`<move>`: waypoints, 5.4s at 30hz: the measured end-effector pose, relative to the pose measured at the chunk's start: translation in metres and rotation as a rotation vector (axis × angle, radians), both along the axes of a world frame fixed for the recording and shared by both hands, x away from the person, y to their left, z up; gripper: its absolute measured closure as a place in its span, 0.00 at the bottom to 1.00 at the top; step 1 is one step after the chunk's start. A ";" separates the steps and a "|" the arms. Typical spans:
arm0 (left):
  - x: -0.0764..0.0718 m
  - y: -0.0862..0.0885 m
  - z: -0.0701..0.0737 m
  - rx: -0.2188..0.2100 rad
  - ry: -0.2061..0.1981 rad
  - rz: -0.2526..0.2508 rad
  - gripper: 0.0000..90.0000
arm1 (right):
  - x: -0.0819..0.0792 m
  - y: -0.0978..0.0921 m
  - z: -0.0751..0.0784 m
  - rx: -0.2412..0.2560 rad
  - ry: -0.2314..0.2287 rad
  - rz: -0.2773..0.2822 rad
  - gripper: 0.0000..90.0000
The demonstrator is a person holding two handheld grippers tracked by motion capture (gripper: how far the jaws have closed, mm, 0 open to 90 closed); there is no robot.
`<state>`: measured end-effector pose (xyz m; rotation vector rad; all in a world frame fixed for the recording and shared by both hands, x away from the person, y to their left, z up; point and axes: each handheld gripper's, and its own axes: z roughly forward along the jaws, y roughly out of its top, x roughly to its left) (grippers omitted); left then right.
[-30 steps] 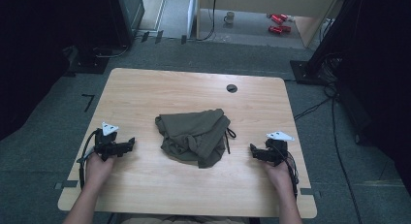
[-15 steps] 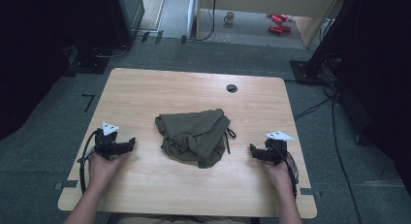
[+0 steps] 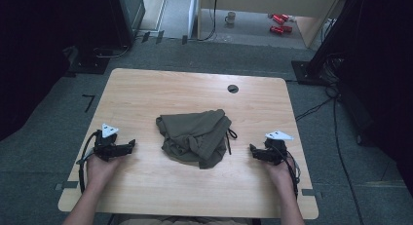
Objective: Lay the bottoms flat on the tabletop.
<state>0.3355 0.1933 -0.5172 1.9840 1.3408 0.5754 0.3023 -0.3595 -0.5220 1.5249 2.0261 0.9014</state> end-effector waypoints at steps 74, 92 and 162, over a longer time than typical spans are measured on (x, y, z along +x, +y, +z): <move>-0.011 -0.136 0.051 -0.065 -0.056 -0.609 0.38 | -0.028 0.074 0.020 0.131 0.018 0.228 0.60; -0.002 -0.169 0.041 -0.066 -0.032 -0.676 0.41 | -0.028 0.100 0.019 0.146 -0.005 0.324 0.70; 0.087 -0.091 0.098 -0.255 0.040 -0.409 0.97 | -0.045 0.108 0.007 0.027 0.012 0.419 0.73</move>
